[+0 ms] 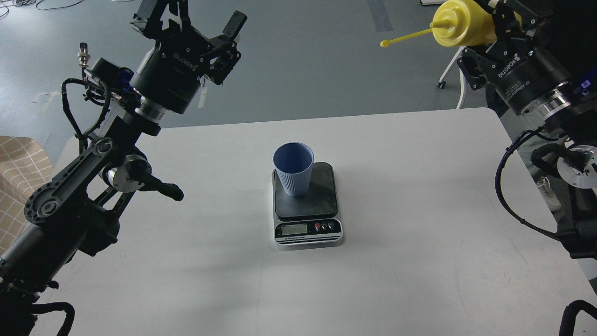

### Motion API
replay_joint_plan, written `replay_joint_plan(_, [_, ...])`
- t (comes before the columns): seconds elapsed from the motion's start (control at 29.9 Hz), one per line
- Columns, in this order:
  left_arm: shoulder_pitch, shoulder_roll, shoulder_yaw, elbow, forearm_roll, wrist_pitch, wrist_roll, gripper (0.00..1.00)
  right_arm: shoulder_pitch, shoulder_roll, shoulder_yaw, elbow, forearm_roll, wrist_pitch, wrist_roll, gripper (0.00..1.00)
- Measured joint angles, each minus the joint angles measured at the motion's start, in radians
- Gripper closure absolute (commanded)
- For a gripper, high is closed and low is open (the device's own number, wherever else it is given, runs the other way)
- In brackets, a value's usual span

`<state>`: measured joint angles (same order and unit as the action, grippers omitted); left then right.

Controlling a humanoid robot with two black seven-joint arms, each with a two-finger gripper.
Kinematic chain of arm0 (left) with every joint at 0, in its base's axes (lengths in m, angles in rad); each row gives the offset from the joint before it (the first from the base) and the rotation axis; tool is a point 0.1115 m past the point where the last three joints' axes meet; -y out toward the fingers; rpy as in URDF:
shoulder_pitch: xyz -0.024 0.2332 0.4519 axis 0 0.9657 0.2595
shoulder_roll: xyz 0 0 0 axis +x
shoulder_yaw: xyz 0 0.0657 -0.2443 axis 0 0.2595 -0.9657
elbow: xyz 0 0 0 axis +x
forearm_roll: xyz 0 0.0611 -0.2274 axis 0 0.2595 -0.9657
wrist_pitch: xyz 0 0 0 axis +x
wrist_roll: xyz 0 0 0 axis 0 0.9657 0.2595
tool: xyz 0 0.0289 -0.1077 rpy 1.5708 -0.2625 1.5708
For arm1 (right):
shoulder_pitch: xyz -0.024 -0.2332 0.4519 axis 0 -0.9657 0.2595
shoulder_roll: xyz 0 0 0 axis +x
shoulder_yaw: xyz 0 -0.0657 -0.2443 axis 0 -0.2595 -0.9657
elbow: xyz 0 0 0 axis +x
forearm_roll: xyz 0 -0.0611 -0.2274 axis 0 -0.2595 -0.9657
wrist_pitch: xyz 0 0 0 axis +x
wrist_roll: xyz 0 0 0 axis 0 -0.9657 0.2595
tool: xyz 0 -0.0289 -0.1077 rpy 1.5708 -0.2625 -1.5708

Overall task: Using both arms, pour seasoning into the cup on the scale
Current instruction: 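Lift the yellow bottle with the right gripper toward the cup, then tilt the bottle nozzle down over the blue cup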

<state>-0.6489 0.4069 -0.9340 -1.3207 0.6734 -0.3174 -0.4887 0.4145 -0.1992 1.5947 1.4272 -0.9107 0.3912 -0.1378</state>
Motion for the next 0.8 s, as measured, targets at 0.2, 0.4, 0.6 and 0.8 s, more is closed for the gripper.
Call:
replay_joint_plan(0.2, [0.000, -0.004, -0.003, 0.000, 0.000, 0.000, 0.000, 0.02, 0.015, 0.024, -0.077, 0.000, -0.177, 0.000, 0.010, 0.96])
replay_joint_plan(0.4, [-0.001, -0.011, -0.015, 0.001, 0.000, 0.001, 0.000, 0.02, 0.044, 0.064, -0.157, -0.021, -0.392, -0.002, 0.033, 0.96])
replay_joint_plan(0.6, [-0.003, -0.018, -0.035, 0.003, 0.000, 0.004, 0.000, 0.02, 0.084, 0.129, -0.177, -0.057, -0.614, -0.005, 0.080, 0.96])
replay_joint_plan(0.8, [-0.003, -0.020, -0.043, 0.003, 0.000, 0.005, 0.000, 0.02, 0.097, 0.182, -0.193, -0.072, -0.754, -0.011, 0.114, 0.96])
